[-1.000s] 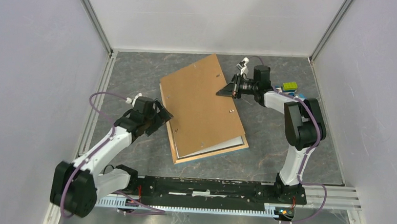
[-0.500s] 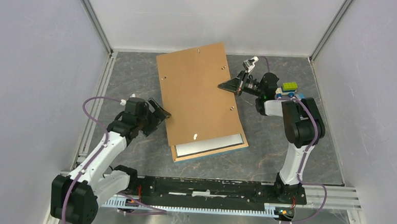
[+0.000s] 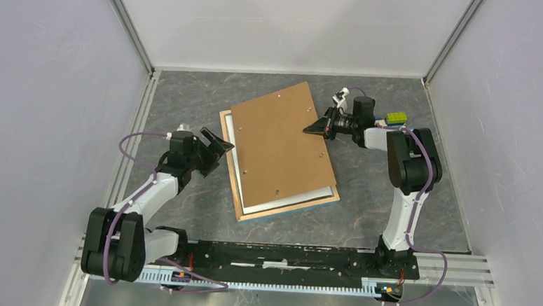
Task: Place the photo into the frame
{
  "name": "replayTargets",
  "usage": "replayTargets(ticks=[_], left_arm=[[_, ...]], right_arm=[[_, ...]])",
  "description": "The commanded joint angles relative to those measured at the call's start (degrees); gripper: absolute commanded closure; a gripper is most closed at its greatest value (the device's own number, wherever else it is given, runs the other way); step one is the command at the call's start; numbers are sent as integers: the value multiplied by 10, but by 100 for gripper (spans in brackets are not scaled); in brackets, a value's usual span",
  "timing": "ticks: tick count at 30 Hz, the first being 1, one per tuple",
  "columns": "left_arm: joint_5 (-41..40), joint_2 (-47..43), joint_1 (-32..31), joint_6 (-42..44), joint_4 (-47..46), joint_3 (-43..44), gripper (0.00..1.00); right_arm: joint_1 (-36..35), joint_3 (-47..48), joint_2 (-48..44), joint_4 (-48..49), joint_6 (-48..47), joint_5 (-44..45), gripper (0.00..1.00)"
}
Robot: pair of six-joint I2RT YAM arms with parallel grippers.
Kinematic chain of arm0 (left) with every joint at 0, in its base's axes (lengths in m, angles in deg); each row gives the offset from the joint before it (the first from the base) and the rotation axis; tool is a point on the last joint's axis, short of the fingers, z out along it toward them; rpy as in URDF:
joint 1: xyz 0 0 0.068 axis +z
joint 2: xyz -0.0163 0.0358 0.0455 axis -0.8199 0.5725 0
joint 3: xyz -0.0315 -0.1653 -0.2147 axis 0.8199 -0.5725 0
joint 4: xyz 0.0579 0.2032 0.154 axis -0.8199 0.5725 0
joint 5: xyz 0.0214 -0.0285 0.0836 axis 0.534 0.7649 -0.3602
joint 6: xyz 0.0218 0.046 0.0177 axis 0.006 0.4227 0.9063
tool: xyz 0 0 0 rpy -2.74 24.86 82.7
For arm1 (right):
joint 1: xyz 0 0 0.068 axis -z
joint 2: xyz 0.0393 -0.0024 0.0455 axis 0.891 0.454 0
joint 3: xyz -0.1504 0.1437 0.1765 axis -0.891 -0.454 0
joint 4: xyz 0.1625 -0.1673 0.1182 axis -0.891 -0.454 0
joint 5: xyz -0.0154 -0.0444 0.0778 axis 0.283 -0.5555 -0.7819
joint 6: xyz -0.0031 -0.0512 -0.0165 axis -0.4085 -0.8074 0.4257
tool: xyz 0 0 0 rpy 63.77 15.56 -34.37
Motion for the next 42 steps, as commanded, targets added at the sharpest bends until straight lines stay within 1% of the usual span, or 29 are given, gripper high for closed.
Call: replayTargets(ticks=[1,4,6,7,10,12,20,23,31,42], left_arm=[[-1,37,4,28,-47,31,0],[1,82,5,21,-63,36,0],[17,115,4,13,-96,34,0],[22,134,3,9,-107,33,0],[40,170,-3,-1,-149,31,0],[42,182,-7,-2,-162,27,0],[34,180,-7,12,-215,-19,0],[42,187,-8,12,-247,-33,0],[44,171,-7,22,-299,-63,0],[43,175,-7,11,-336,-77,0]], right_arm=[[1,70,8,-159,-139,-6,100],[-1,80,23,-176,-150,-6,100],[-1,88,30,-193,-160,-6,100],[-1,86,32,-187,-153,-14,100],[-6,61,29,-113,-90,-29,100],[-12,62,27,-106,-78,-29,100],[-18,48,-1,-120,-75,-19,100],[-20,43,-11,-123,-74,-13,100],[-26,31,1,-155,-103,1,100],[-37,25,-1,-178,-119,22,100]])
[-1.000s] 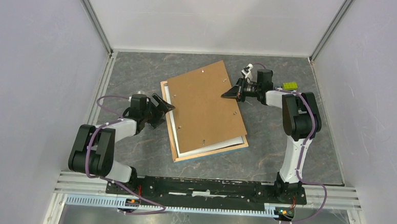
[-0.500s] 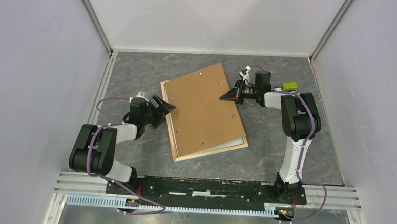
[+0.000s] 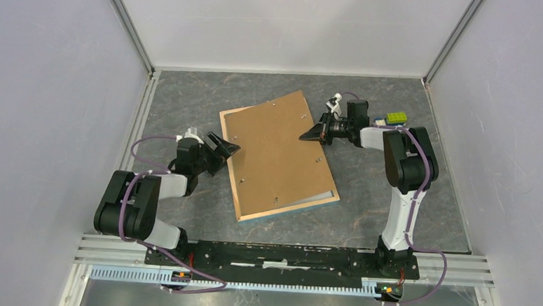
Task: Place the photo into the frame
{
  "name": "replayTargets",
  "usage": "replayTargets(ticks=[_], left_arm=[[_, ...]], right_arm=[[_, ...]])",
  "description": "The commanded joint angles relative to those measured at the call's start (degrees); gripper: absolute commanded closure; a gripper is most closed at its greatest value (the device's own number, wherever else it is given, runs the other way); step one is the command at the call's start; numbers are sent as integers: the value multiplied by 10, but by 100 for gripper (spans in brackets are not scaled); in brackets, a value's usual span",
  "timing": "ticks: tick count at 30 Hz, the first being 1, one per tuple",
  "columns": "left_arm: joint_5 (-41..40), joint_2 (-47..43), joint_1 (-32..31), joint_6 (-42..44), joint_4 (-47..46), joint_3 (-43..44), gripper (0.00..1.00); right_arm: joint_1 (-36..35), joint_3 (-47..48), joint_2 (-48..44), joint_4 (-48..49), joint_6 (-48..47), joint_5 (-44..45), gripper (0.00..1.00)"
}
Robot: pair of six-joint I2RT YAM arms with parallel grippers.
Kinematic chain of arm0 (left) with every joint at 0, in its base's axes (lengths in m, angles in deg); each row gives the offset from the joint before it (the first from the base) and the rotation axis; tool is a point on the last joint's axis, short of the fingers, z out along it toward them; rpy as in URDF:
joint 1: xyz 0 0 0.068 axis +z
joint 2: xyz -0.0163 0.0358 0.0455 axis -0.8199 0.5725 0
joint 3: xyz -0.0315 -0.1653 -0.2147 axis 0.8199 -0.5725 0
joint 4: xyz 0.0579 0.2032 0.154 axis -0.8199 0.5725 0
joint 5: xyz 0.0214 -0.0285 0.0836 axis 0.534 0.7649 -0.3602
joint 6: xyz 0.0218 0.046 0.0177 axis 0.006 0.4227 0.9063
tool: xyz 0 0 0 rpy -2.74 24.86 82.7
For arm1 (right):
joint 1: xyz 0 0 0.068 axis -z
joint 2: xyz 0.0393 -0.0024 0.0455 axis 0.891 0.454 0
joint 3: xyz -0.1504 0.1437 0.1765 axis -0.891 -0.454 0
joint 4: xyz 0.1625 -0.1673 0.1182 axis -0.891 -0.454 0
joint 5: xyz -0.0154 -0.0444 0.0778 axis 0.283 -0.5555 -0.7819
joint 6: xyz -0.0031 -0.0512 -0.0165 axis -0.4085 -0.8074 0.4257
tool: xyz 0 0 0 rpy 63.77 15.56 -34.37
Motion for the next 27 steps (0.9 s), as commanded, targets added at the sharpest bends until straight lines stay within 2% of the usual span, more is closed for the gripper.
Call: replayTargets(ticks=[1,4,10,22,27], left_arm=[[2,1,-1,9,-29,-10,0],[4,7,-1,7,-31,-7,0],[4,1,-1,8,-34,-13,0],[8,-22,-1,9,-73,-48,0],[18,-20,-1,2,-87,-53,0]], right_arm=[[-18,-12,-16,-38,-45,26,100],[-21,-2,-13,-46,-60,33,93],[-25,49,-16,-156,-146,74,78],[-35,130,-59,-316,-285,190,35],[-45,162,-64,-373,-349,267,28]])
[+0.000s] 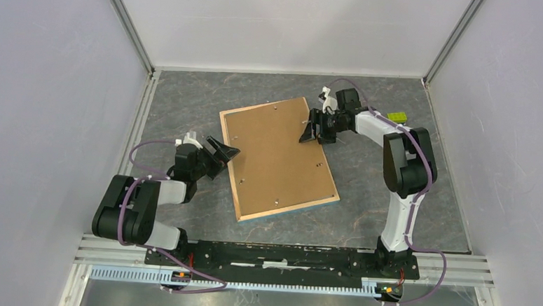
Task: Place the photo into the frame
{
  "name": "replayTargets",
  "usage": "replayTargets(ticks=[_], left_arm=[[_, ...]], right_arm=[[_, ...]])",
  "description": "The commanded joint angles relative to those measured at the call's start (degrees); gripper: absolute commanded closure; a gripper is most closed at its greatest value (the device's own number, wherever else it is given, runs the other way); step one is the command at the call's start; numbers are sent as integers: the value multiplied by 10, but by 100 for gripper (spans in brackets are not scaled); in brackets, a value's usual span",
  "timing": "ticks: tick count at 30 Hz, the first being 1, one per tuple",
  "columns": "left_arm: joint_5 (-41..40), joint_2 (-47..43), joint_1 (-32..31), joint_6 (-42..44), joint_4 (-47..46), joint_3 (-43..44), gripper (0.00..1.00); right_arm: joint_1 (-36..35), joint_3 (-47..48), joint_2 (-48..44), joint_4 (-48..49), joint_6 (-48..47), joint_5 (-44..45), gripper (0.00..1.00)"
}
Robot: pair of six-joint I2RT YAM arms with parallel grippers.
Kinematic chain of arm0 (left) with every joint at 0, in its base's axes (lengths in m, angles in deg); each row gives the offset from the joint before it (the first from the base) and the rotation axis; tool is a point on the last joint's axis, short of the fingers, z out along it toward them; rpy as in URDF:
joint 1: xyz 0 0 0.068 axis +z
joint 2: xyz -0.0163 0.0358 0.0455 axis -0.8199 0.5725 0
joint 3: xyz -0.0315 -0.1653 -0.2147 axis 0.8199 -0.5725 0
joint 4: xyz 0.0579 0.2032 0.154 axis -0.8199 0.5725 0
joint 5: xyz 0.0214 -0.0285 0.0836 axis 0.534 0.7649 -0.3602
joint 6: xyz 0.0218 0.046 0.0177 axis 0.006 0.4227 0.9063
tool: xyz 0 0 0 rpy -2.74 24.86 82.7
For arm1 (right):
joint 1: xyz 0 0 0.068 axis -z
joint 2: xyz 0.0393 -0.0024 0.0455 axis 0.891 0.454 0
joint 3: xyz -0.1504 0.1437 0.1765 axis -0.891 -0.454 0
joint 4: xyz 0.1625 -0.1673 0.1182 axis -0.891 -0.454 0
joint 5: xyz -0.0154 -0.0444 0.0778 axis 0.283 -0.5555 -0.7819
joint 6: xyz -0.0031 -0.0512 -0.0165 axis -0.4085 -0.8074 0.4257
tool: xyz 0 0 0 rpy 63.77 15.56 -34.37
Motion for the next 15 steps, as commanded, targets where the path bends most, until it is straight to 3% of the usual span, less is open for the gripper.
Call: replayTargets(ticks=[1,5,15], left_arm=[[12,-4,-2,1,-40,-13,0],[3,-22,-2,0,-42,-24,0],[1,-14,-1,1,-46,-21,0]], right_arm=[[-10,35,-53,-44,-79,103,26],[-16,-13,-92,-12,-88,181,22],[-21,-107,-114,113,-46,164,22]])
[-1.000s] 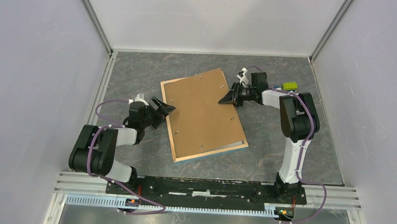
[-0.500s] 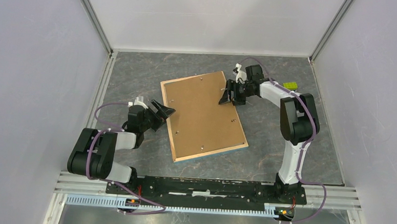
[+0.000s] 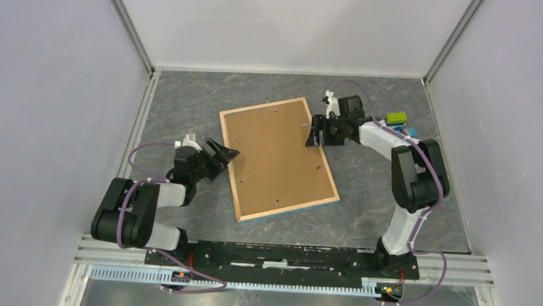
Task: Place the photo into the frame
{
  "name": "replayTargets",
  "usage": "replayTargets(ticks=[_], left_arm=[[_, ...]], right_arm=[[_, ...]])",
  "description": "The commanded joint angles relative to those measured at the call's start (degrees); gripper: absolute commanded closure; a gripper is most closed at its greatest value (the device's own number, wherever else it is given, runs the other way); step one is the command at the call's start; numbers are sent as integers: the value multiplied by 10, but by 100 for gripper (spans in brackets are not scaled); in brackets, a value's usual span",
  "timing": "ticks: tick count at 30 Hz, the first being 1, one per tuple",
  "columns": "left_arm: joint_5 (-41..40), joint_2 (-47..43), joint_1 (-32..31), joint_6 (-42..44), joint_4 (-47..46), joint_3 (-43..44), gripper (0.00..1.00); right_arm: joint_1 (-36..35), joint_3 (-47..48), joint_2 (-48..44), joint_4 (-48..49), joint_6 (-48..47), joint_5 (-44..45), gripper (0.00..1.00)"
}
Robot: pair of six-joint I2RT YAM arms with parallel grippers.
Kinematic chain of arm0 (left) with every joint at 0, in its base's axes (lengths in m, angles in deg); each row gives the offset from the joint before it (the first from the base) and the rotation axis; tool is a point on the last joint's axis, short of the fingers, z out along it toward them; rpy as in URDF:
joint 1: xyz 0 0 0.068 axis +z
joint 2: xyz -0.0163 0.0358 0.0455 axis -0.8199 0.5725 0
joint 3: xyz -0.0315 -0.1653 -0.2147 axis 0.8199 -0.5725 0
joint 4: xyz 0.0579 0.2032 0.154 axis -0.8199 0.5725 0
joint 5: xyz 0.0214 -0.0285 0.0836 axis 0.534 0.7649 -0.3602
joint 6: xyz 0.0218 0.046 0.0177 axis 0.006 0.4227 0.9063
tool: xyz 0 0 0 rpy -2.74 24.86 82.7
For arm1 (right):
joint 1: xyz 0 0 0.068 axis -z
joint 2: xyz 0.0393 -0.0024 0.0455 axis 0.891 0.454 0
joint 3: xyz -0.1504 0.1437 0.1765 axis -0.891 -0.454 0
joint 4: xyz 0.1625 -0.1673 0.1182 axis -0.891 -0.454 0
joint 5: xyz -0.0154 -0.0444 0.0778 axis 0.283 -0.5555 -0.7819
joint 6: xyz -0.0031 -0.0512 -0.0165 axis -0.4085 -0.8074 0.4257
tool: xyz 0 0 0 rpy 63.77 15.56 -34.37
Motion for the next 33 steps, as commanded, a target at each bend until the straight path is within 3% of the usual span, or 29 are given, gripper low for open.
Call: replayTargets(ticks=[1,5,8,11,17,27,33], left_arm=[[2,0,-2,2,-32,0,0],[4,4,-1,6,-32,3,0],[7,8,-1,6,-26,7,0],[5,8,-2,6,-24,8,0],[-16,1,-1,-2,-13,5,0],[-15,2,-2,-3,-6,9,0],[-15,3,-2,-3,-6,9,0]], right_arm=[[-5,-33,-14,95,25,14,22],[-14,-80,-13,191,67,22,26],[-24,-108,-17,230,77,41,36],[-29,-115,-26,231,66,65,40],[-30,-109,-69,201,19,127,31],[-30,-129,-59,238,30,85,47],[-31,-124,-33,242,38,78,50]])
